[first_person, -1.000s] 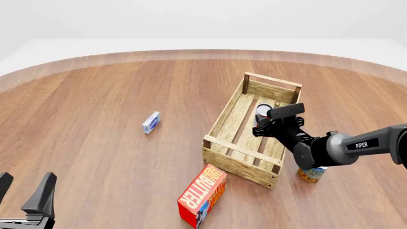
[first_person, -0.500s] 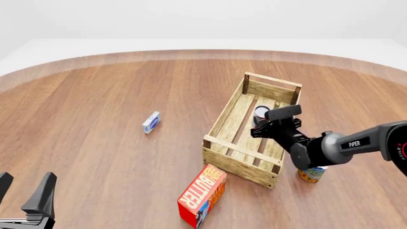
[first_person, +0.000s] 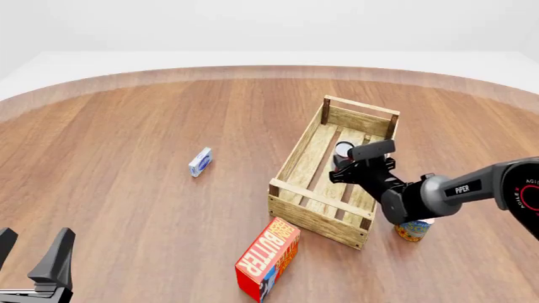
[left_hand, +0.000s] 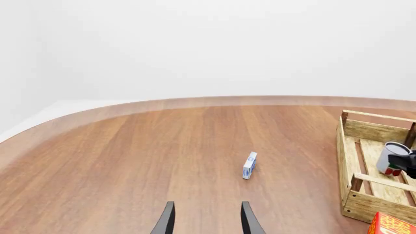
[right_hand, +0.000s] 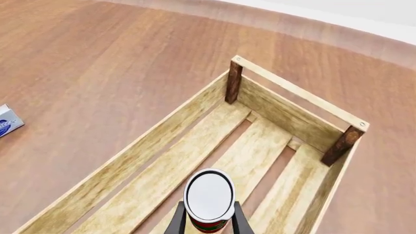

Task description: Pick up the tomato sauce, and put it in the wooden tray.

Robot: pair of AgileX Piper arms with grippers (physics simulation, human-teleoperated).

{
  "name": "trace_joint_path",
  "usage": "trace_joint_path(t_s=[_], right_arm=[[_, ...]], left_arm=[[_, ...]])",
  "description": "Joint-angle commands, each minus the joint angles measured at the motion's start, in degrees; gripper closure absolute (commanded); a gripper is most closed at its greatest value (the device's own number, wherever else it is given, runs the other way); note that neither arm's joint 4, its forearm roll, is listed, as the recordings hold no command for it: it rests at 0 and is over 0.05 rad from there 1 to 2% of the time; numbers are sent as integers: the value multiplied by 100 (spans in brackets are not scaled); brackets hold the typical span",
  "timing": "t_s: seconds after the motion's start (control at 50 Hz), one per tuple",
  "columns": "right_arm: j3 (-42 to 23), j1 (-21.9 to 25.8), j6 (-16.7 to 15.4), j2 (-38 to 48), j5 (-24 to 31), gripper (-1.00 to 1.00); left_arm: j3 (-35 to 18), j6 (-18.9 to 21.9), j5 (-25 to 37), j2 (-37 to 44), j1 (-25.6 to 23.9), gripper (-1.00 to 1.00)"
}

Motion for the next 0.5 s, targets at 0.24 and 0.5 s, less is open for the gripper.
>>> trace_joint_path(t_s=[0.24, 0.5], right_arm=[[71, -10, 31, -212, 35, -100], [113, -27, -15, -361, 144, -100]], left_arm=[[0, 0, 0, 0, 0, -100], [0, 0, 0, 0, 0, -100]])
